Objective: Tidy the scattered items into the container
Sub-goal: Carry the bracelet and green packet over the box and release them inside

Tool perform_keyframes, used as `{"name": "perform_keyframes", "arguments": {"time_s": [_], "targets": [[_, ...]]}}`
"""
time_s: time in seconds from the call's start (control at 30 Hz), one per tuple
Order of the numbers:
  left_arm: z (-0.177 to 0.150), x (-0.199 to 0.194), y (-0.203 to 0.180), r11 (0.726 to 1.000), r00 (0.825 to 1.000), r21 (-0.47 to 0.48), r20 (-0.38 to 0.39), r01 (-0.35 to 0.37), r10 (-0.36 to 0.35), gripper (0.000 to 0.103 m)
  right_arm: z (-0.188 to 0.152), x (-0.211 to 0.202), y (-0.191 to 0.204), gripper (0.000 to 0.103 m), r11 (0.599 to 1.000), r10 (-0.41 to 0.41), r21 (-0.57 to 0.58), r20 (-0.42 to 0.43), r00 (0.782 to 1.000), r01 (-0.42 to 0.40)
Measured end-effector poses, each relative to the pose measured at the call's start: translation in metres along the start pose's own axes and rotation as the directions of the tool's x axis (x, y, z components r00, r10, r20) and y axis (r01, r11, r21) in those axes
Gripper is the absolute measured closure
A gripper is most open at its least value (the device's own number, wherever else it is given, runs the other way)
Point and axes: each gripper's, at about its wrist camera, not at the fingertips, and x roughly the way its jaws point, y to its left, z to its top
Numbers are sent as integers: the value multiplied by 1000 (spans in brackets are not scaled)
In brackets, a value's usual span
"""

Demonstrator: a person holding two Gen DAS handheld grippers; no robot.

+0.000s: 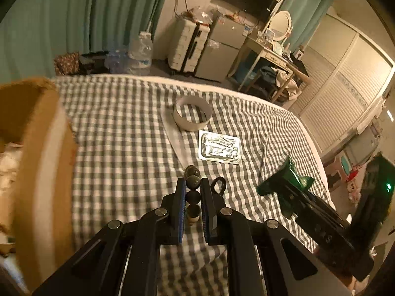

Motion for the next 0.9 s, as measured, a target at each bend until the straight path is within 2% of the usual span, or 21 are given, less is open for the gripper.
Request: {"name": "perform_keyframes", "arguments": {"time_s": [0.1,0.23,0.4,0.57,0.73,0.83,0.9], "targets": [[2,-33,3,1000,999,-3,38,2,-2,93,-5,-24,17,61,998,-12,-60,22,1000,14],[14,-81,14,1000,992,-5,128,-6,7,93,-9,-55,42,61,993,67,-95,5,998,-66],[30,-134,46,999,980,-36,198,-27,33,93,-20,-96,96,61,971,151,-189,2,989,-148],[27,-173,88,993,972,-34,206,-111,116,93,-23,-111,161,61,930,272,-243,-52,961,-276],[10,-194,130,978,961,4,181,-211,207,92,-41,-118,236,61,884,287,-362,-77,955,-295],[-1,-188,161,969,958,-2,150,-247,244,92,-54,-103,270,61,856,307,-395,-131,943,-334],[-8,-180,172,966,958,5,131,-259,256,92,-62,-90,283,61,850,295,-409,-151,944,-331]]}}
